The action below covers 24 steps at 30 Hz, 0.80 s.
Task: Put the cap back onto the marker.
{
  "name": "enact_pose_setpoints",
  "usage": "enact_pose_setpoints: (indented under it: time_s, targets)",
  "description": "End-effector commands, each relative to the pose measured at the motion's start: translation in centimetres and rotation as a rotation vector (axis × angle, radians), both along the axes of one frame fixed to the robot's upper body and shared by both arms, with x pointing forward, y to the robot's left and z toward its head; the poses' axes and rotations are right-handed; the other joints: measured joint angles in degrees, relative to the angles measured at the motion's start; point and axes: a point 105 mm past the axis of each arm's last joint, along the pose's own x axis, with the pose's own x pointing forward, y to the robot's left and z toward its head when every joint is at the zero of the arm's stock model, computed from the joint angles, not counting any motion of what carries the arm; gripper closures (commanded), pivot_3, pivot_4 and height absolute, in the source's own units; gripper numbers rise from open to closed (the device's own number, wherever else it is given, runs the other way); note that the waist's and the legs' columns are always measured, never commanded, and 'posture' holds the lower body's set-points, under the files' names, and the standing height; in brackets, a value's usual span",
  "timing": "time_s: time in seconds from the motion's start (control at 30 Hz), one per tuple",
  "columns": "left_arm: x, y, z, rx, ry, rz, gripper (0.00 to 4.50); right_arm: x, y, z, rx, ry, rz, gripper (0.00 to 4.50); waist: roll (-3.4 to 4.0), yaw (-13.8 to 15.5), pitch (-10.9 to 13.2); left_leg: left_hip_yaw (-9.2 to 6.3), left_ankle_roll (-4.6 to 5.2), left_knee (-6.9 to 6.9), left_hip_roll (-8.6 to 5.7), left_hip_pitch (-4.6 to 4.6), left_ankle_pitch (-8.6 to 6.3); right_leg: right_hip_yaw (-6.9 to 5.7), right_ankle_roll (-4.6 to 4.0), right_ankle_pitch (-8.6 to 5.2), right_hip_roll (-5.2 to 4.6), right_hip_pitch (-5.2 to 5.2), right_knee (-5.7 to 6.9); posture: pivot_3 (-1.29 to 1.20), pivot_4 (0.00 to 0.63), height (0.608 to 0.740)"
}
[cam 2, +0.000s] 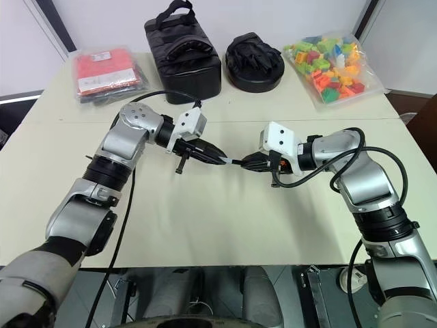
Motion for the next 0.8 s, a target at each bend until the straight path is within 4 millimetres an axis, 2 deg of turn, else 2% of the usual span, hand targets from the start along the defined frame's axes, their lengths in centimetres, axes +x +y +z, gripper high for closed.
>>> enact_pose_setpoints:
  time_s: [0.03, 0.2, 0.5, 0.63, 0.7, 0.73, 0.8]
  targets:
    - [-4.4, -4.9, 1.7, -0.101, 0.069, -0.283, 4.44, 0.4, 1.0, 2.9, 0.069, -0.136, 0.000, 4.50, 0.00, -0.02, 0.00, 0.00, 0.00, 0.00, 0.00, 0.00, 0.00, 0.00, 0.00, 0.00, 0.00, 0.00, 0.00, 0.00, 0.150, 0.740]
    - [-4.4, -5.3, 2.6, -0.175, 0.109, -0.278, 4.44, 0.5, 0.9, 2.9, 0.071, -0.138, -0.008, 4.50, 0.00, -0.01, 0.00, 0.00, 0.00, 0.01, 0.00, 0.00, 0.00, 0.00, 0.00, 0.00, 0.00, 0.00, 0.00, 0.00, 0.150, 0.740]
    - [-3.9, -4.3, 1.0, -0.102, 0.042, -0.244, 4.44, 0.4, 0.7, 2.8, 0.071, -0.136, -0.013, 4.50, 0.00, 0.03, 0.00, 0.00, 0.00, 0.01, 0.00, 0.00, 0.00, 0.00, 0.00, 0.00, -0.01, 0.00, 0.00, 0.00, 0.150, 0.740]
    - [-3.1, -3.3, 0.1, -0.056, 0.000, -0.203, 4.44, 0.5, 0.4, 2.6, 0.064, -0.129, -0.024, 4.50, 0.00, 0.03, 0.00, 0.00, -0.01, 0.01, 0.00, 0.00, 0.00, 0.00, 0.00, 0.00, -0.01, 0.00, 0.00, 0.00, 0.150, 0.740]
    - [-2.6, -2.9, -0.1, -0.044, -0.010, -0.176, 3.53, 0.6, 0.0, 2.4, 0.058, -0.123, -0.040, 4.50, 0.00, 0.05, 0.00, 0.00, -0.01, 0.01, 0.00, 0.00, 0.00, 0.00, 0.00, 0.00, -0.01, 0.00, 0.00, 0.00, 0.150, 0.740]
    - [-2.3, -2.7, -0.2, -0.040, -0.018, -0.162, 3.22, 0.7, -0.3, 2.2, 0.055, -0.120, -0.048, 4.50, 0.00, 0.19, 0.00, -0.01, -0.01, 0.01, 0.00, 0.00, 0.00, 0.00, 0.00, 0.00, -0.01, 0.00, 0.00, 0.00, 0.150, 0.740]
    - [-2.0, -2.3, -0.5, -0.017, -0.019, -0.144, 2.14, 0.9, -0.8, 1.9, 0.048, -0.112, -0.068, 4.50, -0.01, 0.21, 0.01, -0.01, -0.01, 0.02, -0.01, -0.01, 0.00, 0.00, 0.00, 0.00, -0.04, 0.02, -0.01, 0.00, 0.150, 0.740]
